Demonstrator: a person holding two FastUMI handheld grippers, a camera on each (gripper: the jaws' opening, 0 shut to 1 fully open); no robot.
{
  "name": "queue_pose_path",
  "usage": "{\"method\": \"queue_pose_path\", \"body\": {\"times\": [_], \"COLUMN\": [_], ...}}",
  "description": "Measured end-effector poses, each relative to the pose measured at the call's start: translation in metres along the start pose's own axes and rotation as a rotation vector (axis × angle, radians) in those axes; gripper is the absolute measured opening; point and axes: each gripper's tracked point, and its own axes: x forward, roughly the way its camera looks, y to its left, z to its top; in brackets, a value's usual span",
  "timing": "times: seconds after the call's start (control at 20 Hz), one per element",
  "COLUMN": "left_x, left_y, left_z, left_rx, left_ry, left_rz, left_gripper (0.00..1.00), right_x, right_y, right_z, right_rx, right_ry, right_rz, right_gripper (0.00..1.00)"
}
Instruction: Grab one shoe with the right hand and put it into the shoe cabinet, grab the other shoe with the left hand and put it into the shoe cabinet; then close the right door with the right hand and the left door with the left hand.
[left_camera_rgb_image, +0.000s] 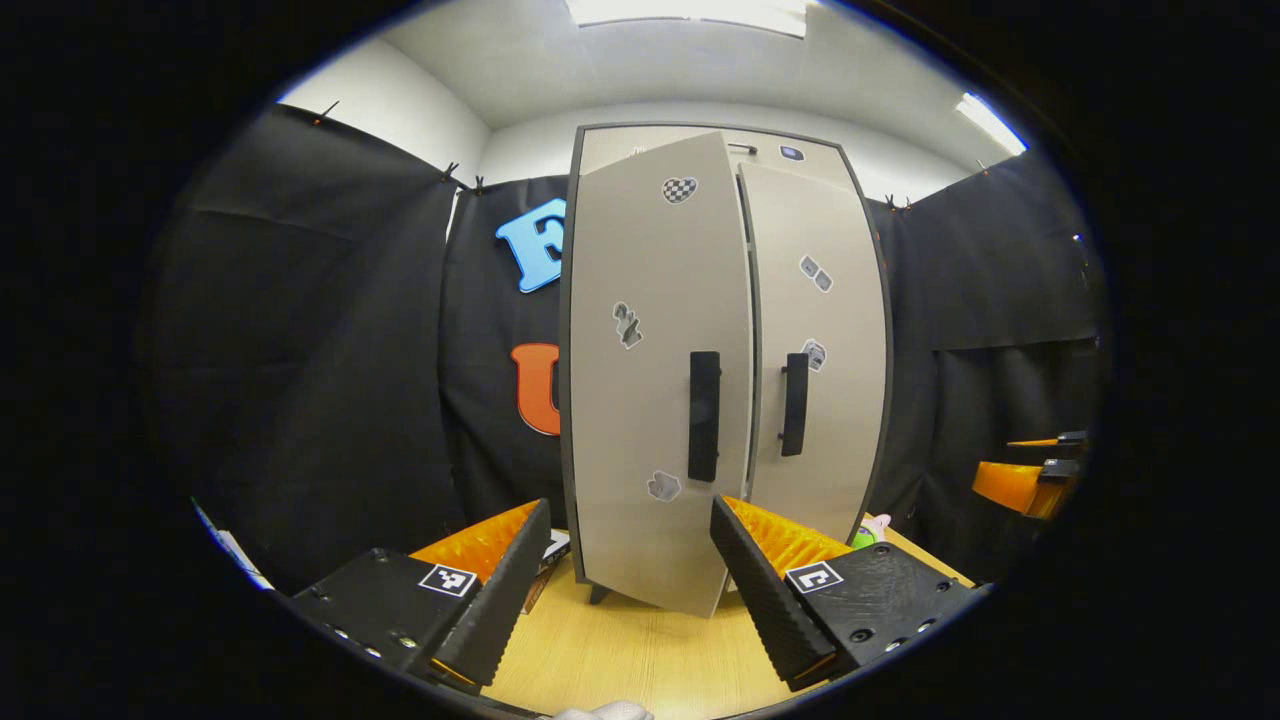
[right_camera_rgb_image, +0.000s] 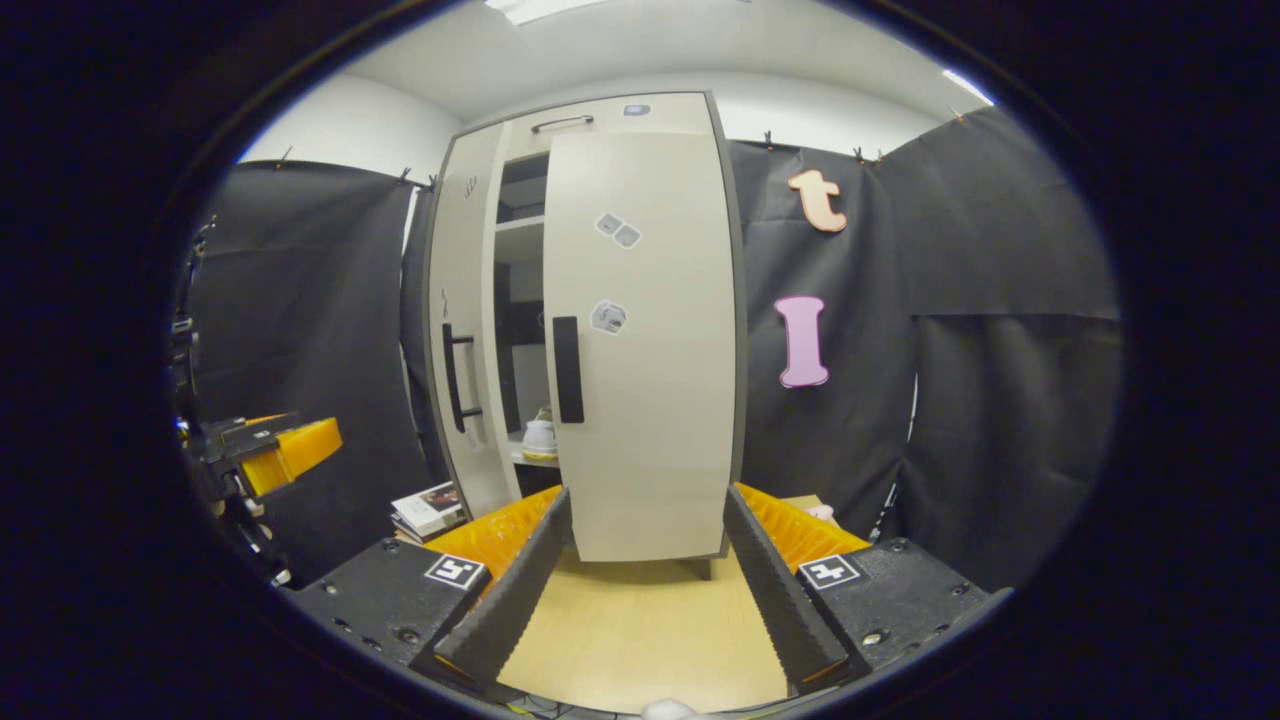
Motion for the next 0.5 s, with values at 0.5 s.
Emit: {"method": "queue_pose_path", "body": {"times": [0.5], "left_x": [-0.031], "left_y": [-0.011], "left_z": [-0.025], "left_rx": [-0.013], "left_ry": [0.054], "left_rz": [-0.031], "left_gripper": [0.96], "right_x": [-0.007], "right_y": [0.005], "right_z": [-0.005], "right_rx": [-0.007], "right_ry": [0.012], "right_rz": [-0.015], "right_gripper": [0.99]}}
